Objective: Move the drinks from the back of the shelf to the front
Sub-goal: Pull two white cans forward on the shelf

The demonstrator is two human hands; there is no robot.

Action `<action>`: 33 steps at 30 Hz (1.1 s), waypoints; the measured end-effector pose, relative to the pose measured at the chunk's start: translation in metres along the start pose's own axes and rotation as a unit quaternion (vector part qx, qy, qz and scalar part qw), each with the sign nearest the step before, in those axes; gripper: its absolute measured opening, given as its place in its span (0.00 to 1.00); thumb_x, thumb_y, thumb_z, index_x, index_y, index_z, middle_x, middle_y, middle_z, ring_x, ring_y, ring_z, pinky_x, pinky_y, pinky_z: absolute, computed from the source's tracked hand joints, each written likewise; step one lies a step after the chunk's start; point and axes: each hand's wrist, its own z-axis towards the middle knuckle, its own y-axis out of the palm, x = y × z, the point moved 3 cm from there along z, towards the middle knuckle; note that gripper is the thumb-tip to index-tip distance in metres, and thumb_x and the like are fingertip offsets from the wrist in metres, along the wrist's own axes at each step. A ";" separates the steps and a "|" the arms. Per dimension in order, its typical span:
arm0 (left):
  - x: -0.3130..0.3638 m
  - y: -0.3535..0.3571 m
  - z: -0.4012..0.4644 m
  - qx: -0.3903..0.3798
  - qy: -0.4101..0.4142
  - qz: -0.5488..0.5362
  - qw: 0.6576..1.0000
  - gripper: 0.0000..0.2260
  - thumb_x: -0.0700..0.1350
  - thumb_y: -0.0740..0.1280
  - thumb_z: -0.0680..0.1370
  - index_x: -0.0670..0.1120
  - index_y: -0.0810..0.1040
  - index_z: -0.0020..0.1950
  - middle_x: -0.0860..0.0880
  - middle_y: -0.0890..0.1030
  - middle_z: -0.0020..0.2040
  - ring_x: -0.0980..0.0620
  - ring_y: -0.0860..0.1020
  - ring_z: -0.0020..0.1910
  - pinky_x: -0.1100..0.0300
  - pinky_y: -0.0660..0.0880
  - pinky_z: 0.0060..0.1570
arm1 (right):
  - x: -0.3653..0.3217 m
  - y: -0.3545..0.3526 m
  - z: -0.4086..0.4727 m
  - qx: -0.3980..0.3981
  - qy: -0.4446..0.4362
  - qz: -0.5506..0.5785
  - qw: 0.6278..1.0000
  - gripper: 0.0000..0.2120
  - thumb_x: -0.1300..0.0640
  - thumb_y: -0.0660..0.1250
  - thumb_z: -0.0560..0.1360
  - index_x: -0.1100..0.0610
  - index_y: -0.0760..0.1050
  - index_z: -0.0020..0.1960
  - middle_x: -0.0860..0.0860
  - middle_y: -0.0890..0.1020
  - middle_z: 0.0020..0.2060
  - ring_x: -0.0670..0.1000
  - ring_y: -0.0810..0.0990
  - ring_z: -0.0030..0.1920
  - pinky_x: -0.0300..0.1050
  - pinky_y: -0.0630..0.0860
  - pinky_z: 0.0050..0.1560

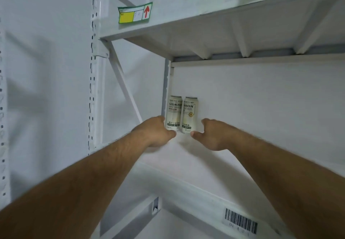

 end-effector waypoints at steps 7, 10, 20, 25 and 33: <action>-0.026 -0.005 0.080 -0.018 0.026 -0.048 0.998 0.34 0.56 0.70 0.81 0.46 0.61 0.83 0.46 0.70 0.79 0.45 0.71 0.76 0.57 0.69 0.66 | -0.010 0.003 0.054 0.007 0.079 0.117 0.990 0.31 0.42 0.62 0.81 0.60 0.62 0.76 0.56 0.73 0.70 0.56 0.72 0.69 0.43 0.67 0.54; -0.031 -0.008 0.117 -0.027 0.034 -0.092 0.995 0.29 0.51 0.71 0.81 0.45 0.67 0.79 0.46 0.75 0.74 0.46 0.75 0.69 0.60 0.68 0.57 | -0.015 0.003 0.082 0.036 0.100 0.167 0.980 0.29 0.45 0.65 0.80 0.60 0.65 0.74 0.55 0.75 0.69 0.55 0.74 0.65 0.40 0.66 0.52; -0.046 0.028 0.233 -0.070 0.063 -0.192 0.977 0.15 0.38 0.78 0.71 0.43 0.82 0.56 0.50 0.84 0.45 0.49 0.85 0.50 0.61 0.77 0.45 | -0.006 0.024 0.171 0.108 0.207 0.375 0.897 0.30 0.47 0.73 0.75 0.61 0.69 0.70 0.56 0.77 0.60 0.55 0.76 0.57 0.43 0.69 0.50; -0.050 0.046 0.259 -0.101 0.074 -0.240 0.963 0.15 0.40 0.78 0.73 0.44 0.84 0.59 0.47 0.87 0.52 0.52 0.84 0.48 0.60 0.78 0.48 | 0.004 0.041 0.202 0.122 0.180 0.454 0.864 0.13 0.49 0.76 0.73 0.56 0.81 0.52 0.50 0.83 0.44 0.46 0.79 0.42 0.39 0.72 0.37; -0.056 0.051 0.265 -0.113 0.074 -0.275 0.952 0.16 0.41 0.80 0.72 0.46 0.84 0.58 0.50 0.87 0.50 0.56 0.83 0.45 0.64 0.76 0.41 | 0.005 0.041 0.202 0.160 0.155 0.454 0.862 0.11 0.49 0.76 0.73 0.53 0.81 0.50 0.47 0.84 0.43 0.43 0.80 0.41 0.37 0.72 0.35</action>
